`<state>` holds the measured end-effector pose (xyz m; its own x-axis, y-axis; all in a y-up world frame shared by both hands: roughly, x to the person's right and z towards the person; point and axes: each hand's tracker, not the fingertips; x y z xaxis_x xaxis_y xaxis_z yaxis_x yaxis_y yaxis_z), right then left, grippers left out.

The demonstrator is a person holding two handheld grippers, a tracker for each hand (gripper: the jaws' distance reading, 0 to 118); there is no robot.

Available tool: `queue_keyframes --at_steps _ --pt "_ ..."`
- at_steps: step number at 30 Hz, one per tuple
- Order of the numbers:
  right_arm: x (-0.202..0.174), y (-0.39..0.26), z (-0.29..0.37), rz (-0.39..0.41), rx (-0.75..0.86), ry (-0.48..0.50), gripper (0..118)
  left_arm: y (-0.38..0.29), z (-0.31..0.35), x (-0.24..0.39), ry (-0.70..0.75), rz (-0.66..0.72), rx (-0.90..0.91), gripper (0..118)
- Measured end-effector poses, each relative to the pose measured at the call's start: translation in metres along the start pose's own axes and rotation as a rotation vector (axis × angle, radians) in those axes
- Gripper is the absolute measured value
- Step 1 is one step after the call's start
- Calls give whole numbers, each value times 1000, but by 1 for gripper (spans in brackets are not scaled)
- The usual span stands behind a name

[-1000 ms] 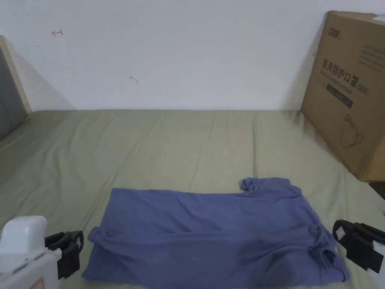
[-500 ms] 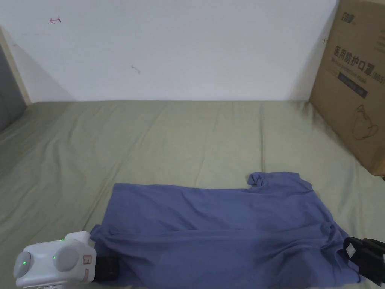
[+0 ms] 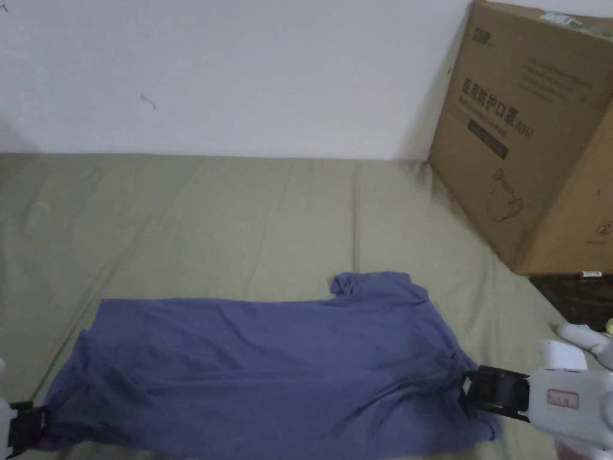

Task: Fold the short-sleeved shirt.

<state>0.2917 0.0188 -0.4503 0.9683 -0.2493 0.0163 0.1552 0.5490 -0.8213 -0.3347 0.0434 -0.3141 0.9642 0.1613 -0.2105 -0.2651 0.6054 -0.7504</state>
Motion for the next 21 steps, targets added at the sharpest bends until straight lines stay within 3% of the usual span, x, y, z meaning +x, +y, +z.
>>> queue_keyframes --at_steps 4,5,7,8,9,10,11,13,15,21 --pt "16 2 -52 -18 -167 -117 113 -4 -4 0 8 13 -29 1" --pt "18 1 -59 -13 -201 -144 108 -7 -5 1 12 12 -37 1" --pt "10 -1 -65 52 -273 -179 80 -9 -8 3 18 5 -51 1" --pt "2 -2 -58 147 -242 -219 74 -10 -8 4 19 3 -55 1" --pt "-8 0 -52 210 -227 -188 51 -11 -8 5 22 0 -57 1" --pt "-16 1 -49 247 -235 -126 20 -11 -8 5 23 -1 -58 1" --pt "-25 0 -48 289 -252 -78 7 -10 -7 5 22 1 -59 1" --pt "-40 -2 -38 343 -260 -78 7 -8 -3 7 21 5 -52 1" --pt "-42 4 -20 339 -210 -92 7 -3 7 7 13 8 -27 1" --pt "-9 8 64 217 -66 -27 7 -2 53 7 10 -41 43 1"
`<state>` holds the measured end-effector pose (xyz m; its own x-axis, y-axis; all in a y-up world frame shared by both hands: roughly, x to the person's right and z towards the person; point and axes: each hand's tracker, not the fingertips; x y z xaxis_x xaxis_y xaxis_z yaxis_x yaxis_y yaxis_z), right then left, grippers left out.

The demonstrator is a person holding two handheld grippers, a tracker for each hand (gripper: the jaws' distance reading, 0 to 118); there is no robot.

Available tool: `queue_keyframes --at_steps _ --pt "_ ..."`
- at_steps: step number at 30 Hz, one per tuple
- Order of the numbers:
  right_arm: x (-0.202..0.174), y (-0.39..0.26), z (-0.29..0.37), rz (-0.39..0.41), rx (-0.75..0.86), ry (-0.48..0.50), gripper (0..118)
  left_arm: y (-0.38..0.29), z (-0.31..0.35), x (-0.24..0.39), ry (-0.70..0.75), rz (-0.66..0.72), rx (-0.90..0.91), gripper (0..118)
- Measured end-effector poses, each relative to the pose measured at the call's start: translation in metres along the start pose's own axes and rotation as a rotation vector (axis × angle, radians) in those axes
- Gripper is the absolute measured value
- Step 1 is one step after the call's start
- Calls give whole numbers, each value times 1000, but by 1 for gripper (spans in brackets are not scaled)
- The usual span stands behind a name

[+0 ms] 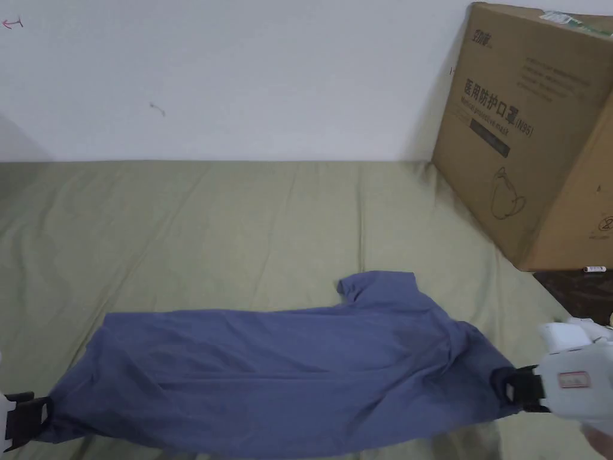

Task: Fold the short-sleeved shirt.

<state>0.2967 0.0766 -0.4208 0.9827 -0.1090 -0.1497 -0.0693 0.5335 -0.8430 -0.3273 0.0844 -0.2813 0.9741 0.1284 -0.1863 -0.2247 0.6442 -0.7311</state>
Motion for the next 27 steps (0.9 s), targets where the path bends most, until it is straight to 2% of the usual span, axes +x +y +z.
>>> queue_keyframes --at_steps 3,5,7,12,16,17,18,19,20,21,24,27 --pt "13 -25 31 -20 2 -4 7 -17 23 -10 5 1 -3 1" --pt "21 -47 42 -70 -25 19 7 -37 33 -15 3 16 -34 1" --pt "27 -74 40 -125 -89 38 7 -64 33 -22 5 64 -138 1" --pt "27 -136 0 -94 -254 -22 7 -135 8 -34 7 113 -337 1" --pt "32 -145 -11 -147 -207 -12 10 -134 10 -36 9 177 -291 5" --pt "29 -141 -6 -141 -202 -20 19 -130 12 -32 41 168 -290 20" --pt "26 -137 -1 -125 -190 -51 36 -124 16 -29 98 127 -269 43" --pt "26 -131 7 -91 -179 -82 63 -120 20 -28 127 96 -244 72" --pt "23 -127 14 -64 -148 -100 100 -114 24 -28 116 100 -218 96" --pt "20 -123 21 -51 -115 -111 115 -106 33 -29 95 130 -175 97" --pt "6 -105 53 -57 6 -64 118 -82 61 -18 21 183 -2 96" --pt "-18 -93 80 -36 117 -11 118 -63 88 8 -27 96 166 98"
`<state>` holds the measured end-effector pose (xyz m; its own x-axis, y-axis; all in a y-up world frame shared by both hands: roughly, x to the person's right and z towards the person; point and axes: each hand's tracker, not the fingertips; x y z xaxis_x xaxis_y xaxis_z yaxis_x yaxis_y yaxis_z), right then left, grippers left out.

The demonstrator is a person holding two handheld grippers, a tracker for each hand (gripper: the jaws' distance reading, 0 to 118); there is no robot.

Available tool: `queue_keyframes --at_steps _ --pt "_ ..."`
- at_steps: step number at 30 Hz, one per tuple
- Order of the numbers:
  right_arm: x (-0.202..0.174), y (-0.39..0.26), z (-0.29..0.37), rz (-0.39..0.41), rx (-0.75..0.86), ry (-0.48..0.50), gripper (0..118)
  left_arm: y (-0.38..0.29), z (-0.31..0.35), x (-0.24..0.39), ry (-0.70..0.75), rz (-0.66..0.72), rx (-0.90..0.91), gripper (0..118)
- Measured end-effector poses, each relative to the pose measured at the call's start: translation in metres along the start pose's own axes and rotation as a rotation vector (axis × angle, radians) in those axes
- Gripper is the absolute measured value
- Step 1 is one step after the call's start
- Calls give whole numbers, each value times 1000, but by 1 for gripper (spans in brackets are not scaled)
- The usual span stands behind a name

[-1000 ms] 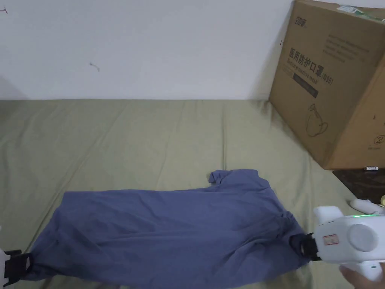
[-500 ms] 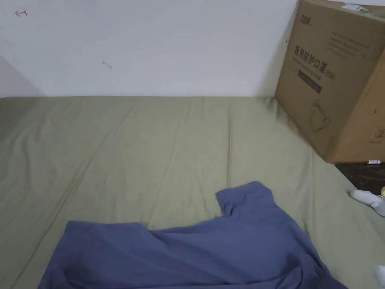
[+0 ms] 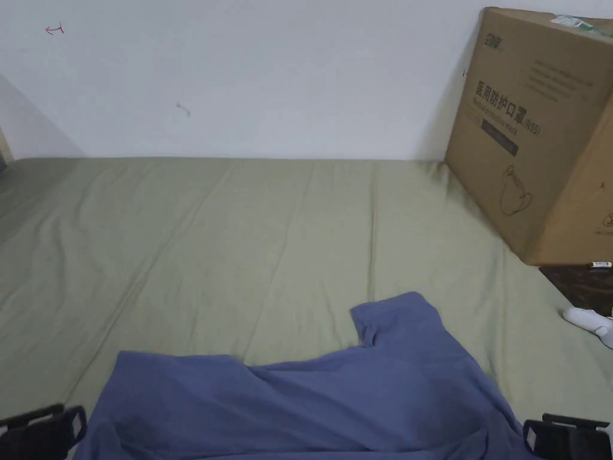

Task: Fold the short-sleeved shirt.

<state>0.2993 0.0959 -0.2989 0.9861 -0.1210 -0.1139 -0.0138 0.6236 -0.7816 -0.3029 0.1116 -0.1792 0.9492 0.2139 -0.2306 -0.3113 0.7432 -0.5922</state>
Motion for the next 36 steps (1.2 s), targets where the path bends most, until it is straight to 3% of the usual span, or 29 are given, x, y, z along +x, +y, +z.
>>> queue_keyframes --at_steps 2,3,4,5,6,7,9,14,19,22,23,25,26,30,32,33,34,36 --pt "-18 6 12 12 91 75 115 6 12 22 -4 -98 114 96" --pt "-26 6 18 8 163 148 110 7 16 34 -21 -147 170 90" --pt "-33 5 21 7 225 190 97 7 21 43 -31 -182 214 75" --pt "-43 5 26 13 287 209 52 7 23 53 -43 -208 253 37" --pt "-53 6 29 16 348 212 7 8 26 61 -76 -224 290 7" --pt "-61 8 29 25 378 219 0 9 27 69 -95 -230 309 0" --pt "-79 14 30 34 439 206 0 15 26 82 -108 -226 333 0" --pt "-98 44 23 32 440 280 0 65 -4 77 -116 -229 316 0" --pt "-99 67 2 40 381 263 0 118 -134 37 -72 -221 -328 0" --pt "-97 72 -13 32 337 254 0 104 -199 7 14 -201 -389 1" --pt "-96 71 -18 28 322 245 0 96 -214 -1 45 -190 -395 25" --pt "-94 70 -28 13 287 233 0 87 -240 -13 52 -164 -402 102" --pt "-92 69 -32 -2 269 232 0 80 -254 -18 46 -165 -428 118" --pt "-81 66 -50 -54 219 232 0 53 -291 -24 78 -229 -449 113" --pt "-78 68 -57 -66 205 224 0 46 -297 -22 25 -241 -472 109" --pt "-76 71 -63 -70 192 219 0 43 -294 -15 32 -253 -464 100" --pt "-74 75 -69 -72 178 214 0 43 -287 -10 34 -295 -435 81" --pt "-66 84 -86 -75 154 198 0 50 -265 -1 -28 -332 -389 10"
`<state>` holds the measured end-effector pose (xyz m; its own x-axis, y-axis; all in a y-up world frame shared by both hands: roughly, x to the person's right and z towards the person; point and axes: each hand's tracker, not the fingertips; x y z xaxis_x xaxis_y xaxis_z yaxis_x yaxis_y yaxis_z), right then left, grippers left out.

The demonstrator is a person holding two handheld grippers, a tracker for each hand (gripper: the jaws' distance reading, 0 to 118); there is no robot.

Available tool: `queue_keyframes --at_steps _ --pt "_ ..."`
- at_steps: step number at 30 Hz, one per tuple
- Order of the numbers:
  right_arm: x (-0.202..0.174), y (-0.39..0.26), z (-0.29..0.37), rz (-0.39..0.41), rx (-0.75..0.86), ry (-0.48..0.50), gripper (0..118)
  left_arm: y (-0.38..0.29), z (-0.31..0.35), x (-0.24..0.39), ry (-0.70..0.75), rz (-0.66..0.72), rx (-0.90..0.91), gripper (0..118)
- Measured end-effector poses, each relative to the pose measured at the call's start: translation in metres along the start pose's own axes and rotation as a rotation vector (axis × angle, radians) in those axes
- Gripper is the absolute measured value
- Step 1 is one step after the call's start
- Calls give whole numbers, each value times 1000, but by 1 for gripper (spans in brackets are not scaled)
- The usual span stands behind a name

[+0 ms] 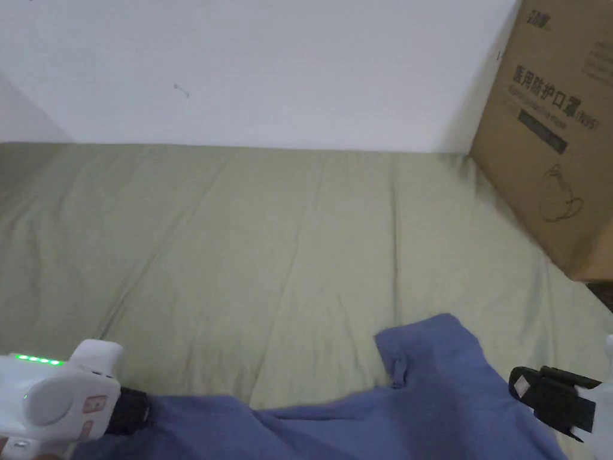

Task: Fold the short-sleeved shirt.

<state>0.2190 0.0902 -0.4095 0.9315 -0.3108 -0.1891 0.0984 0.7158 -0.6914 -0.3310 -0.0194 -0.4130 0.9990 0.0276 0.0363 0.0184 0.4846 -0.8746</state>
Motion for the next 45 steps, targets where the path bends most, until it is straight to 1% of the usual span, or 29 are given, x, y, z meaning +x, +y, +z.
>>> queue_keyframes --at_steps 1,2,3,6,7,8,9,10,11,14,15,16,17,18,19,20,21,22,23,24,25,27,30,32,35,37,39,43,45 --pt "4 4 -8 1 -15 -16 0 0 6 1 3 -14 13 0" --pt "8 11 -19 -1 -24 -29 0 -1 12 0 8 -11 20 0" --pt "14 18 -32 3 -30 -36 0 2 32 1 -59 26 64 0" --pt "31 40 -75 32 -66 -61 2 5 68 -2 -77 83 163 0" --pt "35 46 -92 53 -95 -91 16 7 85 -3 -89 97 188 0" --pt "39 53 -112 79 -152 -130 55 6 96 -4 -105 113 214 0" --pt "44 57 -135 108 -222 -177 89 5 105 -3 -122 125 234 0" --pt "49 58 -152 113 -267 -213 107 3 111 -3 -120 120 231 0" --pt "55 58 -168 114 -292 -237 109 3 120 -2 -118 116 232 0" --pt "79 56 -211 46 -420 -276 109 -2 126 -2 -102 111 227 0" --pt "83 53 -218 21 -459 -296 108 -2 125 -3 -101 114 222 0" --pt "86 48 -219 -2 -516 -295 103 -4 124 -4 -99 118 215 0" --pt "85 45 -221 11 -552 -293 98 -5 121 -5 -100 122 202 0" --pt "73 48 -213 105 -504 -312 90 -6 118 -6 -94 123 191 0" --pt "64 51 -208 169 -495 -292 71 -6 115 -8 -92 127 184 0" --pt "54 50 -201 224 -500 -267 33 -6 112 -9 -89 133 175 0" --pt "46 50 -196 272 -509 -245 0 -7 108 -10 -87 139 168 0" --pt "41 49 -192 305 -513 -239 0 -8 106 -10 -87 143 164 0" --pt "40 48 -184 272 -501 -163 0 -7 102 -12 -88 149 161 0" --pt "41 50 -177 234 -483 -134 0 -7 100 -12 -88 155 162 0" --pt "43 53 -167 188 -438 -129 0 -7 96 -14 -90 164 164 0" --pt "52 67 -141 95 -295 -159 0 -3 90 -17 -99 197 173 0" --pt "74 84 -113 -43 -161 -200 0 3 85 -21 -87 229 196 0" --pt "81 92 -98 -82 -135 -217 0 9 82 -25 -75 253 220 0" --pt "91 98 -84 -123 -108 -238 0 21 87 -29 -123 312 282 0" --pt "94 104 -75 -150 -80 -223 0 29 93 -29 -140 320 315 0" --pt "92 105 -65 -150 -66 -219 0 37 100 -25 -155 303 339 0" --pt "83 106 -44 -126 -45 -215 0 45 110 -18 -127 232 348 0" --pt "80 101 -27 -132 -28 -201 0 42 116 -19 -135 220 346 0"
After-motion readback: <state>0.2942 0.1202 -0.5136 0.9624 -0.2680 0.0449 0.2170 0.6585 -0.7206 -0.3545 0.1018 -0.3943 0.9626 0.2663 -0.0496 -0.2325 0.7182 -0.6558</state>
